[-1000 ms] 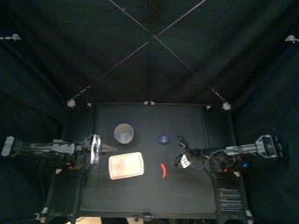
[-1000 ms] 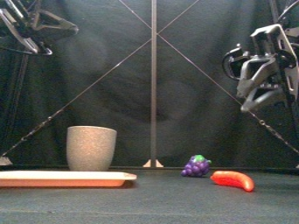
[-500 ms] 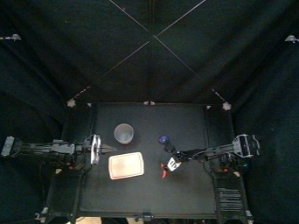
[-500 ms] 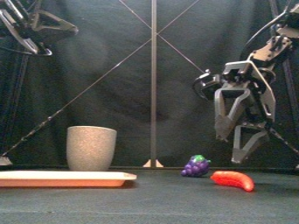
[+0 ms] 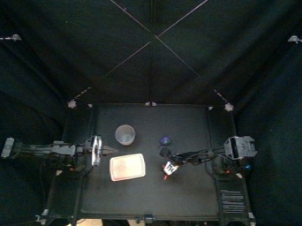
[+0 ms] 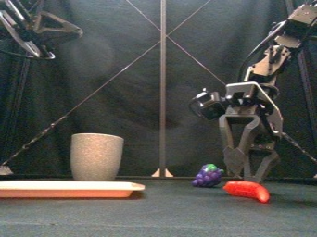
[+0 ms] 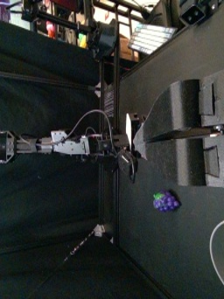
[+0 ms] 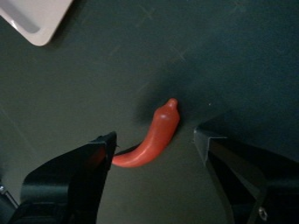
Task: Pick the red chile then place it on the pink plate
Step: Pick the red chile
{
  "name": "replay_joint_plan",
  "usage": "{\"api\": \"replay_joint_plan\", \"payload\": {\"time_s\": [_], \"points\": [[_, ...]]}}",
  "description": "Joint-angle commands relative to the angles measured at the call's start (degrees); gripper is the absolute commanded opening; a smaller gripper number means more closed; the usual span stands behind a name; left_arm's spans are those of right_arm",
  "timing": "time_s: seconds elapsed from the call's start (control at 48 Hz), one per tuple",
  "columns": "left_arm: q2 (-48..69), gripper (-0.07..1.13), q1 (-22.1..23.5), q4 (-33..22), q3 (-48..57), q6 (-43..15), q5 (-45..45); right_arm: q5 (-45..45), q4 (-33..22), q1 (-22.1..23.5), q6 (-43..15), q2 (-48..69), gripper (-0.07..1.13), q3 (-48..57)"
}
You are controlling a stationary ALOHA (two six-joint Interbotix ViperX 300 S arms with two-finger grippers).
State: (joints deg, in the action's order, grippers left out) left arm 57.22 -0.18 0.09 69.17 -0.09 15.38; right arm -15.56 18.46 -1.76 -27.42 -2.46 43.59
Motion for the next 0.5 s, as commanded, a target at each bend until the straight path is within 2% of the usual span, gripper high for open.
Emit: {"api": "replay_joint_plan", "payload": {"time_s": [0.021, 0.188, 0.375, 0.5], "points": [[-0.2, -0.03, 0.0, 0.1, -0.9, -0.1, 0.3, -0.2, 0.1, -0.1, -0.1, -0.9, 1.0, -1.8], [-0.2, -0.03, 0.0, 0.1, -0.8, -0.1, 0.3, -1.4, -0.2, -0.4, -0.1, -3.5, 0.91, -3.0], [-0.2, -0.03, 0.0, 0.2, -0.8, -0.1, 0.3, -2.8, -1.0, -0.9, -0.1, -3.8, 0.69, -4.0], [-0.2, -0.03, 0.0, 0.1, -0.8, -0.1, 0.3, -3.7, -1.1, -0.9, -0.1, -3.2, 0.61, -4.3]]}}
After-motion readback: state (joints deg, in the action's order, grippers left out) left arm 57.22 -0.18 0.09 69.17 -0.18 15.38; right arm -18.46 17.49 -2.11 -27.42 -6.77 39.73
